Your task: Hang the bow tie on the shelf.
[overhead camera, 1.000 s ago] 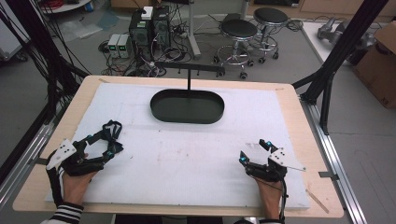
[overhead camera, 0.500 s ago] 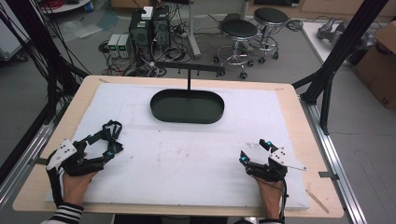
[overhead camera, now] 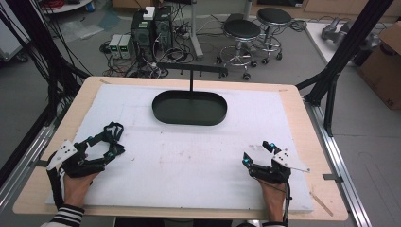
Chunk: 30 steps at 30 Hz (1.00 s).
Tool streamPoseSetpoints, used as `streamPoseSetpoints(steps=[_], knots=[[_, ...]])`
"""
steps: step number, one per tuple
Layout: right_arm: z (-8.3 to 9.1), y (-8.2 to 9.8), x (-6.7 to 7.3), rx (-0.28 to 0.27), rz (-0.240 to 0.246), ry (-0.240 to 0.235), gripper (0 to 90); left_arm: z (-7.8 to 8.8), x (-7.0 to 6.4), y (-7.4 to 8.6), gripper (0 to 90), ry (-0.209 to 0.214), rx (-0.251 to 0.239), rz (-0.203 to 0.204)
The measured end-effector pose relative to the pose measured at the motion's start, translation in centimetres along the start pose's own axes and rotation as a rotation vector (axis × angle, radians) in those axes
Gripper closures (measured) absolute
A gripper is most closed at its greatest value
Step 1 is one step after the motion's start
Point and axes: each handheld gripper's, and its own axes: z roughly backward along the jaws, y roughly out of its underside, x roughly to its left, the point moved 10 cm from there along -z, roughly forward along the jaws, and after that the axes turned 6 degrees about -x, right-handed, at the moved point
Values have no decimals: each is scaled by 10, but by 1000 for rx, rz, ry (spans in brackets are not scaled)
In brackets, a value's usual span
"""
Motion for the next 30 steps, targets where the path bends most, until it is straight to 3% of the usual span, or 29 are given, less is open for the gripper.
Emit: streamPoseSetpoints(steps=[5, 13, 19, 21, 22, 30], knots=[[0, 0, 0, 0, 0, 0, 107, 0, 3, -4, 141, -1, 10, 2], [0, 0, 0, 1, 2, 0, 107, 1, 14, -34, 138, 7, 41, -43], [0, 0, 0, 3, 0, 0, 107, -1, 19, -44, 139, 36, 129, -96], [-1, 0, -1, 1, 5, 0, 107, -4, 23, -45, 138, 51, 183, -117], [-1, 0, -1, 1, 5, 0, 107, -4, 23, -45, 138, 51, 183, -117], [-1, 0, -1, 1, 8, 1, 107, -11, 47, -55, 139, 59, 300, -168]])
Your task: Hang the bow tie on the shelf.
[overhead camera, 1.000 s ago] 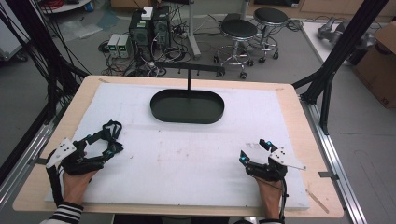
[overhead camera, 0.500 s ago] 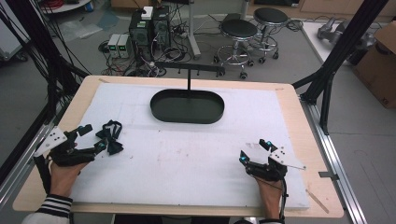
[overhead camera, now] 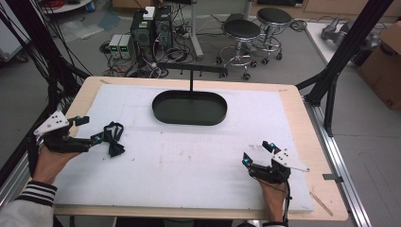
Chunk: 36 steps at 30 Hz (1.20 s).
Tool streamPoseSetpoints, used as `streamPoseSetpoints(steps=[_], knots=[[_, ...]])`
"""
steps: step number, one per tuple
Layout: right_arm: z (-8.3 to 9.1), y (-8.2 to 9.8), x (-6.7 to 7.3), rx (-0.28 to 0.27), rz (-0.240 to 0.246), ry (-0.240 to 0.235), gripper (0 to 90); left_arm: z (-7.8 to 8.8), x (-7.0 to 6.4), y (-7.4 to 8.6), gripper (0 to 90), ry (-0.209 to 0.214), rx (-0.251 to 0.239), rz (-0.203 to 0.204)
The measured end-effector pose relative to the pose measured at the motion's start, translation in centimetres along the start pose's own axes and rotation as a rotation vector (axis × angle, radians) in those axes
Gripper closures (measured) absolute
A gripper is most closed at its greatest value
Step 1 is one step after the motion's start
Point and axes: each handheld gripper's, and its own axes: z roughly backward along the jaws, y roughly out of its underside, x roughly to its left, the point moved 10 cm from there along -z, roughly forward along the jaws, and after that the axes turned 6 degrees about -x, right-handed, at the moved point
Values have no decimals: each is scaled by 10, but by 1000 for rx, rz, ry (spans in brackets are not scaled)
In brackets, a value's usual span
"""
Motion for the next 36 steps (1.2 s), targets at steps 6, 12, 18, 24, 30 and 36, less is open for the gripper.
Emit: streamPoseSetpoints(steps=[6, 12, 18, 24, 30, 36], knots=[[0, 1, 1, 7, -6, 1, 107, -2, 17, 0, 139, 24, 85, -7], [0, 1, 1, 5, 2, 1, 107, -7, 28, 13, 142, 45, 218, -58], [0, 1, 1, 6, -1, 1, 107, -13, 32, 33, 159, 65, 340, -92], [0, 0, 0, 4, -5, 0, 107, -19, 35, 51, 199, 77, 440, -121], [0, 0, 1, 4, 0, 0, 107, -26, 39, 66, 229, 79, 505, -143], [0, 0, 0, -1, -3, 4, 107, -33, 38, 78, 258, 105, 550, -144]])
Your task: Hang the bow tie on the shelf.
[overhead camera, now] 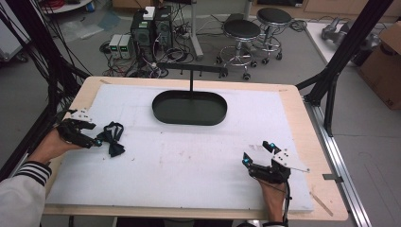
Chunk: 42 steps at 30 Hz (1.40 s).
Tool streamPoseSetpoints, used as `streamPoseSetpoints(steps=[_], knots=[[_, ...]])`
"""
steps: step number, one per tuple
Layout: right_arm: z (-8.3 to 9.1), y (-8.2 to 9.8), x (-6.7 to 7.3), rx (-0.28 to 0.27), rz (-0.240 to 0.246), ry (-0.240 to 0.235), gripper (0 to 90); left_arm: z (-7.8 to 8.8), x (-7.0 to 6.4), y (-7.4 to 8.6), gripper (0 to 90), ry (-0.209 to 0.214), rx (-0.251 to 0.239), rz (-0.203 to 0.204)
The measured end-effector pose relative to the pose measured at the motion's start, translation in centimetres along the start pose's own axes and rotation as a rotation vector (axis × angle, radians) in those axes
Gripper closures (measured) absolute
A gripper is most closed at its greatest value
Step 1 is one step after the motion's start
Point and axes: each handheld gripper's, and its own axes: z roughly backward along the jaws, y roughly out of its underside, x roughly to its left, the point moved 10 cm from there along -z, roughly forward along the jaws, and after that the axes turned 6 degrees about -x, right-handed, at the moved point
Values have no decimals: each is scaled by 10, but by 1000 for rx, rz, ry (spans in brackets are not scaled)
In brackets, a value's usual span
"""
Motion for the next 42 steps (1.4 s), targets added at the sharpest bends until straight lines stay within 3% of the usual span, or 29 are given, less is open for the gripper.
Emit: streamPoseSetpoints(steps=[4, 9, 17, 25, 30, 36, 38, 40, 42], knots=[[0, 0, 0, 1, -7, -1, 106, -3, -2, 4, 293, 8, 17, -39], [0, 0, -1, -3, -17, -1, 107, -8, 0, 6, 294, 8, 28, -47], [0, 0, -2, -5, -15, 0, 107, -14, -1, 6, 298, 31, 31, -41], [0, 0, -2, 2, -29, 1, 107, -14, -2, 7, 373, 79, 29, -18], [0, 0, -3, -1, -27, 5, 107, -15, -3, 4, 417, 108, 111, -26], [0, 0, -3, -2, -24, 4, 107, -16, -3, 3, 442, 128, 151, -50], [0, 0, -2, 3, -33, 1, 107, -16, -5, 3, 489, 141, 137, -11], [0, 0, -2, 1, -31, 3, 107, -15, -5, 3, 509, 144, 143, -18], [0, 0, -2, 1, -30, 3, 107, -16, -5, 3, 544, 139, 135, 3]])
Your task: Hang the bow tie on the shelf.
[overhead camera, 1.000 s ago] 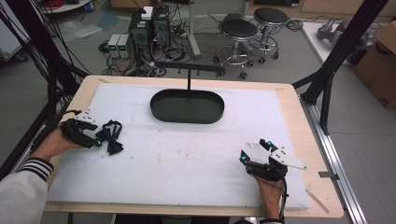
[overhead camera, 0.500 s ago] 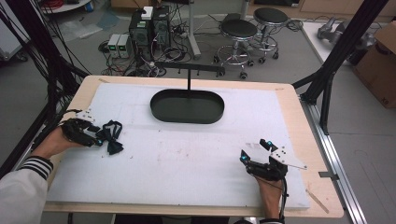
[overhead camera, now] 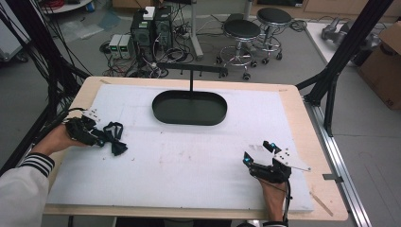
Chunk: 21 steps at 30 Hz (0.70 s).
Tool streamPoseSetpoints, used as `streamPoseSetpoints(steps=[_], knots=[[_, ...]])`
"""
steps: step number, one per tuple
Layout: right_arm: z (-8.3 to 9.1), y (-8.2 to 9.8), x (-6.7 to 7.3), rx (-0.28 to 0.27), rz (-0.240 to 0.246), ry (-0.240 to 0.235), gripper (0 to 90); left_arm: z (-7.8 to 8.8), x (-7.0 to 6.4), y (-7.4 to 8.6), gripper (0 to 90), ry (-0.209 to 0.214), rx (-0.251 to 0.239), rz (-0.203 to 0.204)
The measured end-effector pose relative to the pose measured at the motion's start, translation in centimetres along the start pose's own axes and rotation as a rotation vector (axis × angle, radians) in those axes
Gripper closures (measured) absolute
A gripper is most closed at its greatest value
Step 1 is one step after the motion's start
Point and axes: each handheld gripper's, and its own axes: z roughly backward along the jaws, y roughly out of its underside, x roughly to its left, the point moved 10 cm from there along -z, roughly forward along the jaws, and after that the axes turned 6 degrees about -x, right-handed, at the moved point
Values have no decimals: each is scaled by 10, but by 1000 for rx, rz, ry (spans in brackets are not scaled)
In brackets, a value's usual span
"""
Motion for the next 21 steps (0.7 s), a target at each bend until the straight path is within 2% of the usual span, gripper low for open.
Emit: streamPoseSetpoints(steps=[4, 10, 14, 21], knots=[[0, 0, 1, 1, -1, -1, 106, 1, 2, 0, 648, -23, 0, 30], [0, 0, 0, -6, 5, -2, 107, 1, 2, -1, 761, -50, -2, 33], [0, 0, 0, -3, 3, -1, 107, 1, 3, -1, 800, -61, -15, 42], [0, 0, 0, -5, 3, 0, 107, 4, 3, 0, 829, -57, -35, 89]])
